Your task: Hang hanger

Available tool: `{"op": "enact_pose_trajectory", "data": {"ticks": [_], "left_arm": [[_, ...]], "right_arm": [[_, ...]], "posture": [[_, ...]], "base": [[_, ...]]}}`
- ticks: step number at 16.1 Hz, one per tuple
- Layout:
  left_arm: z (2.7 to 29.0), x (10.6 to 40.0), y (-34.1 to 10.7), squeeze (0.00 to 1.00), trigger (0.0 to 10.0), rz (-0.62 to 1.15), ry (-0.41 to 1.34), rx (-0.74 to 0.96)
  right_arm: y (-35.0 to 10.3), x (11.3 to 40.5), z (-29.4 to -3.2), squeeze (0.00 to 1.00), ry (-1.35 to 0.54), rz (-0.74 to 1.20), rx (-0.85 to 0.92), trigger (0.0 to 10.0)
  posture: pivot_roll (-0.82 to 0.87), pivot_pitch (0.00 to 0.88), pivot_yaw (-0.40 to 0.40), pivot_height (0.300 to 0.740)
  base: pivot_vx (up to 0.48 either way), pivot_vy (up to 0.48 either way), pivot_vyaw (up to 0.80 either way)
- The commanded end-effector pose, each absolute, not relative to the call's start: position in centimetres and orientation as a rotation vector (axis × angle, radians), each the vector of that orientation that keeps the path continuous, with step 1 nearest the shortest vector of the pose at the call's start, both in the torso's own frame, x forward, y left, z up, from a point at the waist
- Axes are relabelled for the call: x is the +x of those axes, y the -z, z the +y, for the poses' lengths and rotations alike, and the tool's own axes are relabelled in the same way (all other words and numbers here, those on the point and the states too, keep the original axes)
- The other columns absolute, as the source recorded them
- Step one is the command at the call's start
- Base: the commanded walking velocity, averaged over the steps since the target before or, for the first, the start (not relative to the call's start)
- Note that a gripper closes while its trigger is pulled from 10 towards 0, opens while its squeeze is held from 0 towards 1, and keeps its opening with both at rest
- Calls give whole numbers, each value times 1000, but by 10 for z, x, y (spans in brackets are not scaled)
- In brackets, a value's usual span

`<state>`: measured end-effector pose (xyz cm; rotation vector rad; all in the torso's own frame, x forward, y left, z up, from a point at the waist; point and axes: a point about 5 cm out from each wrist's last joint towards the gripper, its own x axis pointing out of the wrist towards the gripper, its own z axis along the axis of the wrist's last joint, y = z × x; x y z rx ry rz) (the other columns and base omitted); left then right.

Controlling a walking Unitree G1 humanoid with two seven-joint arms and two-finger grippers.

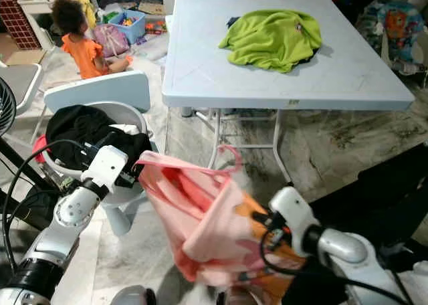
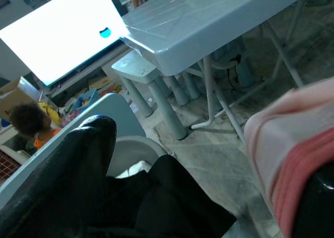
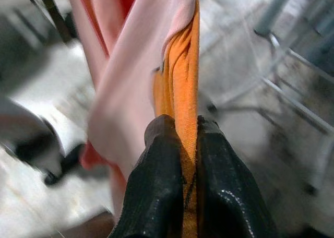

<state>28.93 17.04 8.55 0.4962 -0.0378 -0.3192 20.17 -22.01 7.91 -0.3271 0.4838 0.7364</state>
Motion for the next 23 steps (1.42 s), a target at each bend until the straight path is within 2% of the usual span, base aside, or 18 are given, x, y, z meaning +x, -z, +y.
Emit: {"op": "enact_pose_trajectory", "data": {"ticks": [1,4,7,9,14,16,17,19,20,22,23], "left_arm": [[180,291,-87,0,10000,-36,291,513],[185,291,-87,0,10000,-25,278,527],[189,291,-86,0,10000,-12,278,530],[193,292,-85,0,10000,1,272,523],[185,292,-80,0,10000,25,305,498],[179,288,-75,0,10000,42,337,489],[167,283,-69,0,10000,58,397,473],[151,278,-64,0,10000,81,482,429],[141,272,-60,1000,10000,100,558,395],[128,259,-53,1000,10000,136,710,367],[124,253,-51,1000,10000,157,783,349]], "right_arm": [[-83,205,-237,0,-697,481,-393,10000],[-104,191,-250,0,-903,459,-390,10000],[-137,177,-267,0,-1077,481,-257,10000],[-167,173,-269,0,-1198,449,-178,10000],[-205,186,-264,0,-1243,283,-108,10000],[-212,189,-252,0,-1253,204,-12,10000],[-219,199,-238,0,-1215,79,122,10000],[-217,215,-227,0,-1112,-16,218,10000],[-210,227,-219,0,-1030,-37,214,10000],[-187,248,-203,0,-868,0,91,10000],[-165,258,-196,0,-807,103,-15,10000]], "posture": [[-88,32,-40,740],[-87,36,-36,740],[-93,46,-32,740],[-101,45,-23,740],[-97,32,-17,740],[-91,28,-15,740],[-87,25,-15,740],[-81,20,-15,740],[-78,18,-14,740],[-72,14,-15,740],[-71,12,-13,740]], "base": [[0,0,0],[0,0,0],[0,0,0],[0,0,0],[0,0,0],[0,0,0],[0,0,0],[0,0,0],[0,0,0],[0,0,0],[0,0,0]]}}
